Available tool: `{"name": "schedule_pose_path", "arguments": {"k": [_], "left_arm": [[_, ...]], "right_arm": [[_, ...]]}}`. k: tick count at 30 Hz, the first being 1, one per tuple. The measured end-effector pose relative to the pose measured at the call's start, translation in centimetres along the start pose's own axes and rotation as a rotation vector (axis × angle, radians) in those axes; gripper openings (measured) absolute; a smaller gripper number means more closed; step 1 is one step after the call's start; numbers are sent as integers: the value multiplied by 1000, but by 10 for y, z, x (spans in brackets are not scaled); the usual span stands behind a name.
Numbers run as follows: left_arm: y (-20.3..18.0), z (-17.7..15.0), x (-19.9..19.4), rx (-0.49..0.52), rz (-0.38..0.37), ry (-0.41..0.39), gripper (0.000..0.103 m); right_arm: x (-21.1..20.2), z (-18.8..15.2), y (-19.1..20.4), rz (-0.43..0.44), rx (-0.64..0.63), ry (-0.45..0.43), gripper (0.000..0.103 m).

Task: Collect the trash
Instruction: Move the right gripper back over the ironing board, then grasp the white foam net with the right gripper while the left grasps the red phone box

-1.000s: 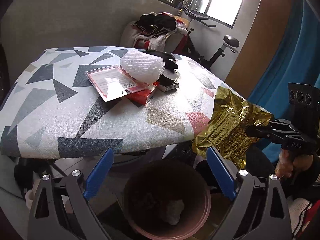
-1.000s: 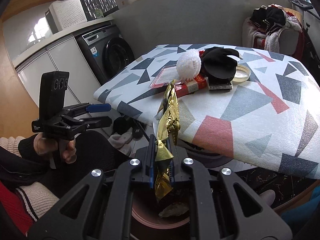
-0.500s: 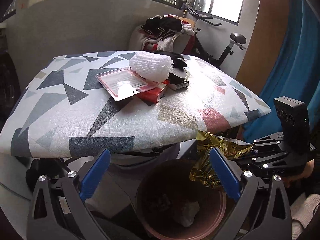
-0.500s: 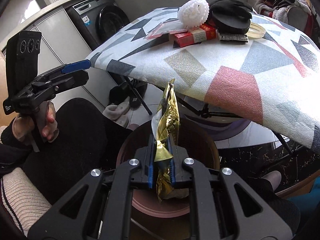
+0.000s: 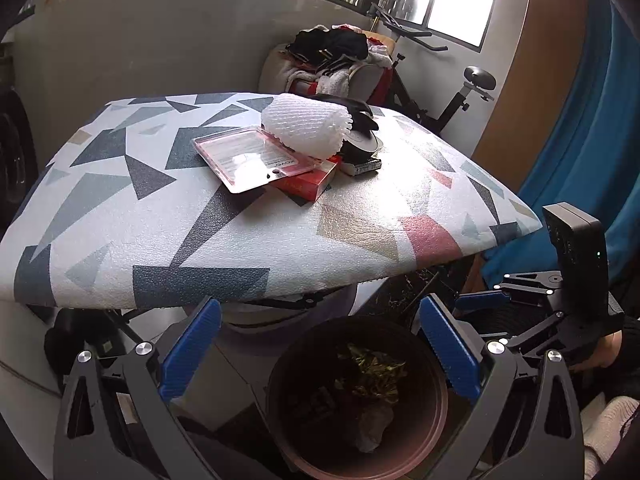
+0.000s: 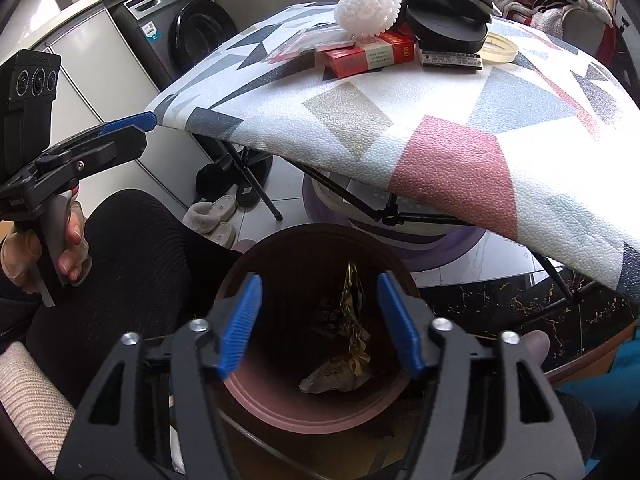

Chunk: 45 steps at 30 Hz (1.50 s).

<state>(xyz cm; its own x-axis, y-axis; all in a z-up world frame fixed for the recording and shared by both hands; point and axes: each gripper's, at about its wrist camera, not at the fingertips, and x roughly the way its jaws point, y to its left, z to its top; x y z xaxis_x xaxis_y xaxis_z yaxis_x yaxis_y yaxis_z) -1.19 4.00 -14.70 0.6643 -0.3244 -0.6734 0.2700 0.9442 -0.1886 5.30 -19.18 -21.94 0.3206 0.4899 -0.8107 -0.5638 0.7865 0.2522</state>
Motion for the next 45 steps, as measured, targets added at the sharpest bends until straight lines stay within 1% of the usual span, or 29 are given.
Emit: {"name": "schedule_pose_path", "arguments": {"k": [1, 2, 3, 6, 15, 17, 30, 31, 34, 36, 38, 40, 42, 45], "left_arm": [[0, 0, 0, 1, 1, 0, 97], [0, 0, 0, 2, 2, 1, 97], [0, 0, 0, 3, 2, 2, 97], [0, 0, 1, 1, 5, 6, 97], [0, 0, 5, -4, 6, 19, 97], [1, 0, 6, -11, 18, 18, 97], [22, 3, 2, -130, 68, -17, 97], [24, 4, 2, -140, 63, -21, 97], [30, 9, -2, -175, -7, -40, 97], [36, 16, -7, -196, -30, -79, 97], [44, 25, -8, -217, -22, -97, 97], [54, 37, -6, -232, -1, -94, 97], [65, 47, -4, -263, -9, -90, 97], [80, 60, 2, -282, 6, -78, 97]], "right_arm": [[-3, 0, 1, -22, -1, -20, 91], [-7, 1, 1, -53, -4, -39, 97], [-10, 2, 2, -75, -6, -57, 97], [-17, 2, 1, -107, -7, -87, 97], [-20, 4, -2, -143, -5, -107, 97], [-19, 4, -3, -152, -2, -107, 97], [-19, 6, -5, -160, 9, -120, 97], [-20, 6, -5, -158, 11, -121, 97], [-23, 10, -8, -156, 26, -130, 97], [-27, 16, -10, -158, 26, -141, 97], [-31, 27, -11, -181, 6, -162, 97], [-35, 43, -14, -190, -12, -185, 97], [-35, 63, -17, -188, -20, -208, 97], [-35, 98, -20, -173, -41, -270, 97]]}}
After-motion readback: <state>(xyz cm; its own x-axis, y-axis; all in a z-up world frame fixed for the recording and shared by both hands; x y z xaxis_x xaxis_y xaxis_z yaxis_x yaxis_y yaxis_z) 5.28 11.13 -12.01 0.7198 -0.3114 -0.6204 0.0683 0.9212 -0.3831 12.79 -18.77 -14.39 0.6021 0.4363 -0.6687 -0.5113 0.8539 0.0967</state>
